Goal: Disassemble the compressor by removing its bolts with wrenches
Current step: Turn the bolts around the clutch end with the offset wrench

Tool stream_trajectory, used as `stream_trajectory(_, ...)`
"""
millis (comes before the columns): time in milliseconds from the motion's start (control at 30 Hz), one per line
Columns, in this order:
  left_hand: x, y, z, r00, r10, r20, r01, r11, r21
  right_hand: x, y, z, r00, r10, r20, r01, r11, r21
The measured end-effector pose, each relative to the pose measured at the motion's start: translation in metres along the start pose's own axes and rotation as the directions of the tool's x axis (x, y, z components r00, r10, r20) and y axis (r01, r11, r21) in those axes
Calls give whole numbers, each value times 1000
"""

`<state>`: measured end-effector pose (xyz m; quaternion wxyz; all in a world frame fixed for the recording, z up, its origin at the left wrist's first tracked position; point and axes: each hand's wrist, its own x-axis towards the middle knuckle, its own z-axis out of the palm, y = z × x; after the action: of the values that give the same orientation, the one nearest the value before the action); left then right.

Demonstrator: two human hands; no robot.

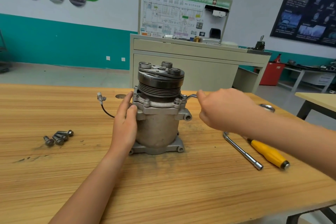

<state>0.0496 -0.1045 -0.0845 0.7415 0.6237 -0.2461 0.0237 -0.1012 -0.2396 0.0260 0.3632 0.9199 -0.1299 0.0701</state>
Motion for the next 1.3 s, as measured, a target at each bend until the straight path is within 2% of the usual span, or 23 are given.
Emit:
stream_trajectory(100,0,-1,-1,1000,18,4,-18,1000,13,9,25,13,995,-99,-21,100,993,63)
stream_trajectory(200,0,-1,0,1000,20,10,-20,1000,16,25,47,29,984,-174,-46,175,984,18)
stream_trajectory(467,0,0,-3,999,24,26,-25,999,40,79,20,54,964,-107,-242,147,977,153)
stream_trajectory(533,-1,1,-3,999,26,34,-27,999,41,71,24,52,937,-41,-346,121,970,212)
stream_trajectory(600,0,1,-2,999,24,28,-25,999,40,48,26,48,876,140,-462,76,905,418)
stream_trajectory(667,0,0,-2,1000,20,18,-20,999,40,23,25,38,841,292,-455,40,805,591)
stream_trajectory(700,0,1,-1,1000,18,18,-19,999,39,13,22,33,855,315,-411,14,780,626)
stream_trajectory(800,-2,2,-1,1000,5,14,-5,1000,25,-8,11,23,967,151,-206,-29,867,497)
stream_trajectory(867,-2,2,-1,1000,-4,11,3,1000,18,-15,2,19,991,56,-119,1,900,436)
stream_trajectory(1033,-1,1,-2,1000,1,20,-2,999,38,-17,-3,1,999,40,-21,-30,939,343)
stream_trajectory(1167,0,0,-2,1000,-3,7,3,999,43,-14,-10,-25,1000,-19,20,18,999,49)
stream_trajectory(1300,0,-1,-2,1000,-1,7,1,998,63,-16,-24,-41,989,-122,79,133,979,-157)
